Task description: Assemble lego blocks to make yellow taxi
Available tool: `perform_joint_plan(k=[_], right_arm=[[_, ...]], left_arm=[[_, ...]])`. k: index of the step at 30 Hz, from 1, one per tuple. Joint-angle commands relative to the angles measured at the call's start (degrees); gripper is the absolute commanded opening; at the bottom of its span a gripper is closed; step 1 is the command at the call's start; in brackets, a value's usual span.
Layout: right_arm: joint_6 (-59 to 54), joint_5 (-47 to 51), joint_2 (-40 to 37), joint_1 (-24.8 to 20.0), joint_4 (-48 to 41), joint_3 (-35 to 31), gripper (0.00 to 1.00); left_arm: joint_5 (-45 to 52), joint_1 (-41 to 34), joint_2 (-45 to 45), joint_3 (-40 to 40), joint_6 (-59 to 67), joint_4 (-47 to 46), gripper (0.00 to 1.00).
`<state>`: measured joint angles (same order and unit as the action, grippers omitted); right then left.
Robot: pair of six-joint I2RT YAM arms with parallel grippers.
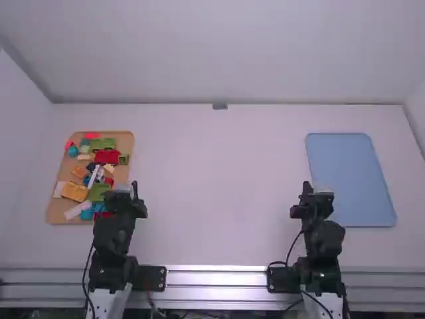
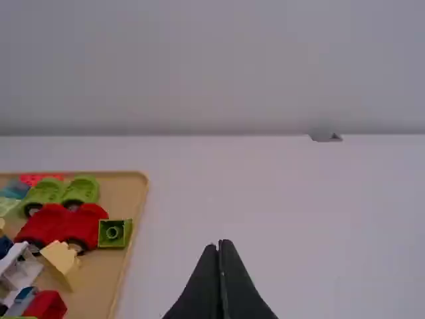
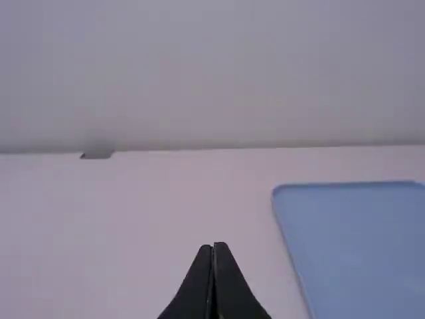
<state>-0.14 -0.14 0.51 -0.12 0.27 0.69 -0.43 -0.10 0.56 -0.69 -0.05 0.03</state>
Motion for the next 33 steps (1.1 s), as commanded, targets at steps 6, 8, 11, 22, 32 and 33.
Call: perform_joint_plan(k=[6, 8, 11, 22, 32, 33], right_arm=[[-0.3, -0.3, 0.8, 0.0, -0.1, 0.6, 0.01], [-0.5, -0.7, 1.6, 0.0, -0.3, 1.5, 0.02], [-1.0, -1.5, 3.2, 0.1, -0.7, 2.9, 0.04], [-6.7, -6.1, 15.2, 1.7, -5.7, 14.6, 0.17], [-14.7, -12.5, 32.2, 5.3, -9.9, 30.8, 0.35], [-15.9, -14.2, 35.2, 5.6, -10.3, 33.4, 0.37]], left_arm=[[0.0, 0.0, 0.4, -0.5, 0.0, -0.1, 0.02], [-0.1, -0.1, 0.8, -1.0, -0.1, -0.3, 0.03], [-0.2, -0.1, 1.6, -2.0, -0.2, -0.7, 0.04], [-0.8, -0.4, 7.7, -9.0, -2.0, -3.2, 0.17], [-6.9, -0.9, 16.8, -18.9, -9.6, -8.1, 0.35], [-7.6, -1.0, 18.1, -20.5, -10.4, -8.9, 0.38]])
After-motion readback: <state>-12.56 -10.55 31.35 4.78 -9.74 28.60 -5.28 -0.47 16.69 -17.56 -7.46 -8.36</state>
